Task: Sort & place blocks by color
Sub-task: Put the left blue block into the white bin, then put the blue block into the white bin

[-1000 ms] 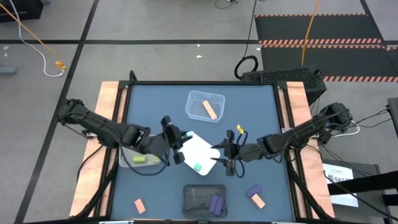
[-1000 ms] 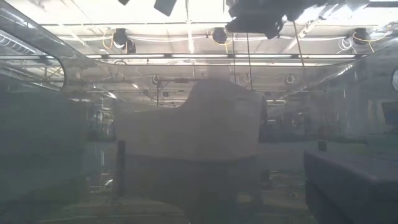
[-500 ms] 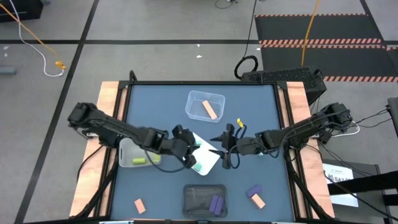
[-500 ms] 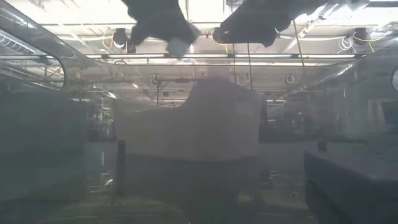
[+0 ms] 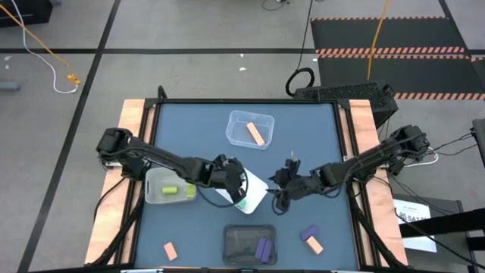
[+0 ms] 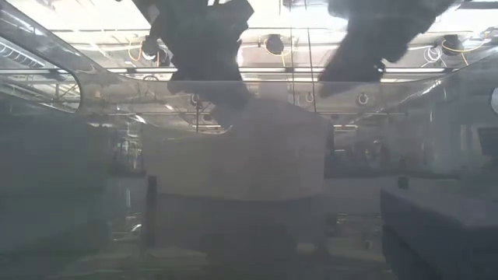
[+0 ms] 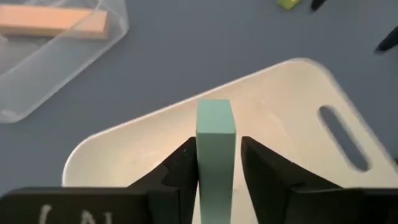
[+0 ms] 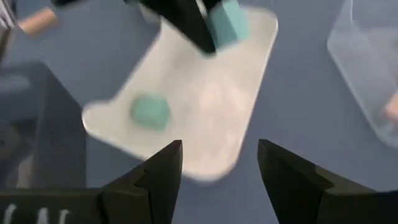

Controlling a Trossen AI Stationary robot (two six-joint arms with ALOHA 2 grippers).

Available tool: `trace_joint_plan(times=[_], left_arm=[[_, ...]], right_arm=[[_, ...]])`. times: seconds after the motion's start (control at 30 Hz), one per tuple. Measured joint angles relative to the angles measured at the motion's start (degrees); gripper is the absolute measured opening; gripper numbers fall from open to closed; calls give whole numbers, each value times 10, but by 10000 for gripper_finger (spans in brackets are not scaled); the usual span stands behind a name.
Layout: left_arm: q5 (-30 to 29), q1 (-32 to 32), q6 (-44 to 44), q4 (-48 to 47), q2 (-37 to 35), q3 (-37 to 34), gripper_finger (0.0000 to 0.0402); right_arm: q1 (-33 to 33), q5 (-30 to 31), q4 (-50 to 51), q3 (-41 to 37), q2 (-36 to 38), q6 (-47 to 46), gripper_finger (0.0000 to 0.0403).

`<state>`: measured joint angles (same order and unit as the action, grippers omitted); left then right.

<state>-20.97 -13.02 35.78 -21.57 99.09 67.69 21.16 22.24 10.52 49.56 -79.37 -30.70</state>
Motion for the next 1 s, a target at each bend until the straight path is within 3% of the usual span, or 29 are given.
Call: trace_joint_plan(times=[0.2,0.57,0.77,1.0], left_arm=[[0,0,2,3,-1,0,133],[60,-6,-21,52,-4,0,135],[61,-19,-74,122,-13,0,136],[49,-28,-82,124,-35,0,136]], right_arm=[[13,-67,79,0,0,-29,201],[-2,-80,21,0,7,-13,201],[-30,-73,129,1,91,-10,201],[-47,-74,368,-10,159,-131,201]])
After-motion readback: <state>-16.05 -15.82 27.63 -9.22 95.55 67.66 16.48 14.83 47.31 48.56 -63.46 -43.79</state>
